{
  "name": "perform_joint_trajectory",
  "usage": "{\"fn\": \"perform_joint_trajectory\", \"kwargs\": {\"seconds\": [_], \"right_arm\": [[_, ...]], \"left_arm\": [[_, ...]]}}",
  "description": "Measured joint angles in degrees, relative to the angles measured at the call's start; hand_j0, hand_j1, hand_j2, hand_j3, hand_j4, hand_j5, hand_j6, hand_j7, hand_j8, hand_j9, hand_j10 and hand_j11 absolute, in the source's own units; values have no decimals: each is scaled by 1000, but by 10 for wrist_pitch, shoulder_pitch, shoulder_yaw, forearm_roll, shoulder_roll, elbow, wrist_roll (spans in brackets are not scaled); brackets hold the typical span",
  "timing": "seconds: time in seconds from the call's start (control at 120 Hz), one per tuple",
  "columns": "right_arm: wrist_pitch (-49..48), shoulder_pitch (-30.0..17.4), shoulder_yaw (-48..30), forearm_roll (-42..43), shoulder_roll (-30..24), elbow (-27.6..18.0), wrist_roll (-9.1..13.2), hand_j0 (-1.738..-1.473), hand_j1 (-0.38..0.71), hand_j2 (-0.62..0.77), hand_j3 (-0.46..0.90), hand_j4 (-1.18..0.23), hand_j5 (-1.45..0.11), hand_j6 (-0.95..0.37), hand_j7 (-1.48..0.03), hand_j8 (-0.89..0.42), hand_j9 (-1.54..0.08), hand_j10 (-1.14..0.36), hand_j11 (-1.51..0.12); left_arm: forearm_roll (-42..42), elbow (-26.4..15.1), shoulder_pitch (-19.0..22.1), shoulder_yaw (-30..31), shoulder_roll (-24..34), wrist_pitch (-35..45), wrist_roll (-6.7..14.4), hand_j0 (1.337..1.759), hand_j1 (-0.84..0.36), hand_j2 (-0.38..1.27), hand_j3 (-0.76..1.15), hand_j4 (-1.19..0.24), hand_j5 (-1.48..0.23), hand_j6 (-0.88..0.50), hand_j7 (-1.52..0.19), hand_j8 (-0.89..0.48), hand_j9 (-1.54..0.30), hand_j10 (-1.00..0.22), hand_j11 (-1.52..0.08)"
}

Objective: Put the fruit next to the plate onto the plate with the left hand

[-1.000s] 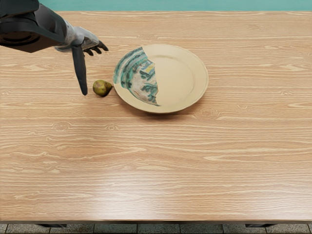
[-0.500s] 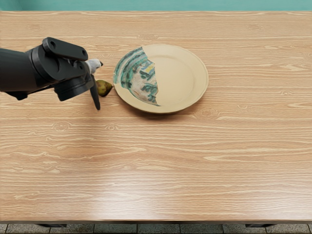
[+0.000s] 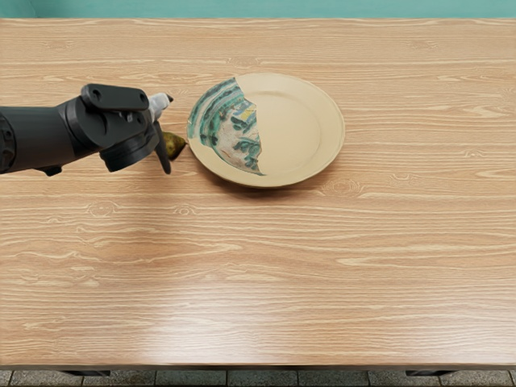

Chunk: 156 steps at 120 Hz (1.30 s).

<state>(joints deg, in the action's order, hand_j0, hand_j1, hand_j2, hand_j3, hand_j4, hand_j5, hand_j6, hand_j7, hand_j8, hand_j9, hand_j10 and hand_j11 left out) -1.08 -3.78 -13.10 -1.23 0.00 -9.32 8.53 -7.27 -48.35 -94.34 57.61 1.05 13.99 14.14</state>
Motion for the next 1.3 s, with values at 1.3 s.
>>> {"fn": "perform_joint_trajectory", "kwargs": {"seconds": [1.3], "right_arm": [[0,0,0,0,0,0,0,-1658,-349,0,0,0,0,0,0,0,0,0,0]], "left_arm": [[101,69,73,-26,-11,-5,-1,1658,127,39,0,-188,-242,-188,-242,-188,-242,-187,-242]]}}
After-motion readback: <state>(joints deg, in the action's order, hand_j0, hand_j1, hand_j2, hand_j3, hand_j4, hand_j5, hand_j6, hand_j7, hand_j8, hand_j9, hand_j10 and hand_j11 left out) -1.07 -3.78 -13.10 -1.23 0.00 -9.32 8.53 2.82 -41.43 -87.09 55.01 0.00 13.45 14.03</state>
